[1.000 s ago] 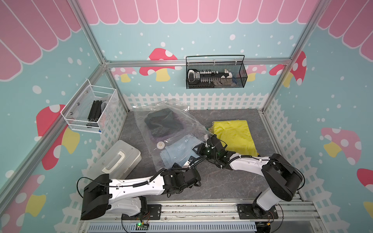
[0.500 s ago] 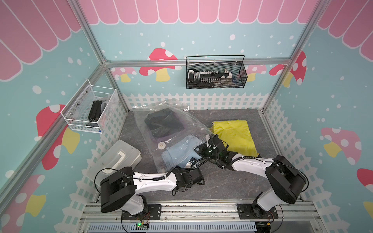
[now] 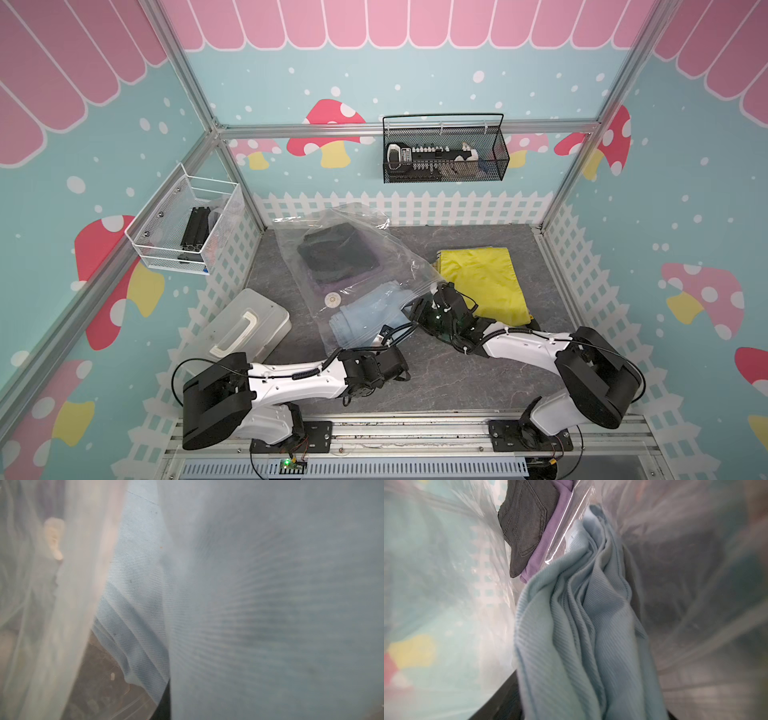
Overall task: Take the trousers out of the vacuum bag
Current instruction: Take out the trousers from the vacuum bag.
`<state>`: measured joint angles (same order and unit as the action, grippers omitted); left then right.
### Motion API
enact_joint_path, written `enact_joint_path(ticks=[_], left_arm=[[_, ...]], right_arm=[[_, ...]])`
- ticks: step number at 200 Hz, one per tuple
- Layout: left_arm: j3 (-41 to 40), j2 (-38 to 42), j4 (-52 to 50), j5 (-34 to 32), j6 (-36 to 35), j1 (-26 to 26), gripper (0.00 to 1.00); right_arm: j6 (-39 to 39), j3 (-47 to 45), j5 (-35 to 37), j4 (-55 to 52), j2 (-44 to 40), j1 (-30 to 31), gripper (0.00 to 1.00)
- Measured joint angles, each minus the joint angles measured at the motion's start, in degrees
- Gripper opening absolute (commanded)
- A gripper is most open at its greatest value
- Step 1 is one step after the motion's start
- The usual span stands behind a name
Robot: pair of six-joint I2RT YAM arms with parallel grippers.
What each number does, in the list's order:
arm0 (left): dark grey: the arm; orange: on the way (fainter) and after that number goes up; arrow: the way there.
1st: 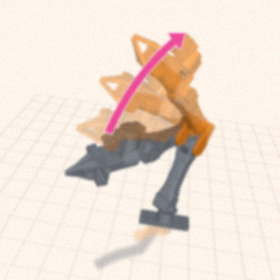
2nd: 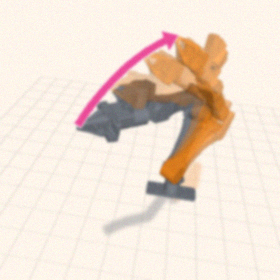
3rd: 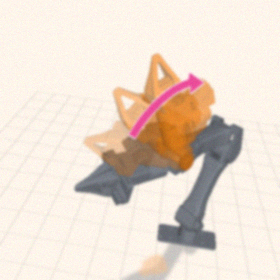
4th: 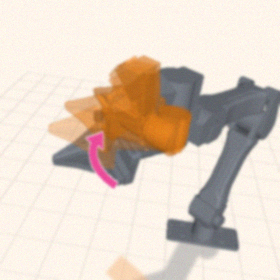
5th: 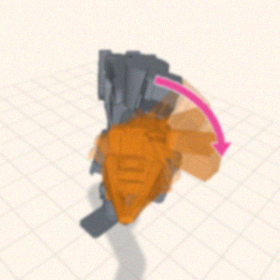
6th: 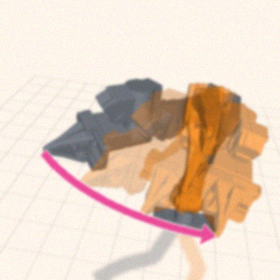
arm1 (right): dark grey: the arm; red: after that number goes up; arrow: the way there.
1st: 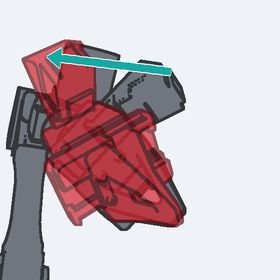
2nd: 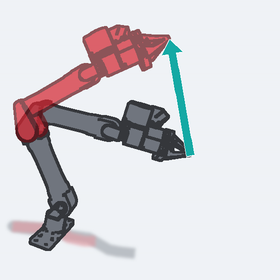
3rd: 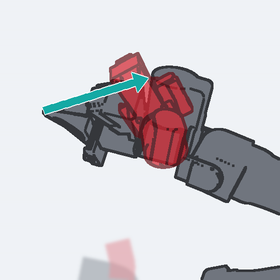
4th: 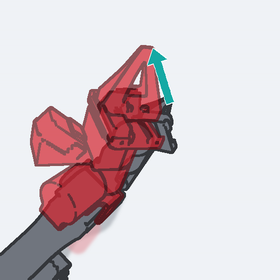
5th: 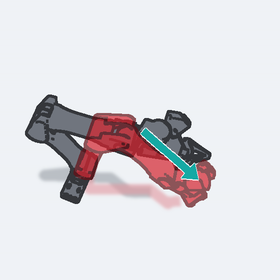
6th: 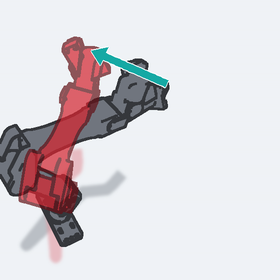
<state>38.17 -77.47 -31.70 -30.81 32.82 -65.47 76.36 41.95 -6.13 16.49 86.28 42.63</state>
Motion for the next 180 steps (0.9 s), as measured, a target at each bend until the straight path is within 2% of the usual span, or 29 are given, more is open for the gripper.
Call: enact_joint_path(ticks=[22,61,85,103,130,155,180], left_arm=[[0.0,0.0,0.0,0.2,0.0,0.0,0.00],[0.0,0.1,-0.1,0.7,0.0,0.1,0.00],[-0.6,1.1,0.0,1.1,0.0,0.1,0.00],[-1.2,2.4,-0.1,1.4,0.0,0.1,0.00],[-1.4,4.1,-0.1,1.7,-0.5,-0.6,0.00],[-1.4,5.1,-0.3,2.0,-1.3,-1.6,0.00],[-1.4,5.1,-0.4,1.9,-1.7,-3.1,0.00]], right_arm=[[-0.1,0.0,0.8,-0.8,-0.1,0.0,0.68],[-1.0,0.9,2.8,-3.8,-0.1,0.0,0.67],[-1.6,1.7,4.0,-5.1,-0.1,0.0,0.52],[-2.6,2.5,4.2,-5.8,-0.1,-0.2,0.37],[-3.8,3.4,4.3,-6.5,-0.2,-0.2,0.21],[-4.5,3.3,4.4,-7.9,-1.2,-0.2,0.09],[-4.8,2.8,5.2,-9.1,-3.2,0.6,0.04]])
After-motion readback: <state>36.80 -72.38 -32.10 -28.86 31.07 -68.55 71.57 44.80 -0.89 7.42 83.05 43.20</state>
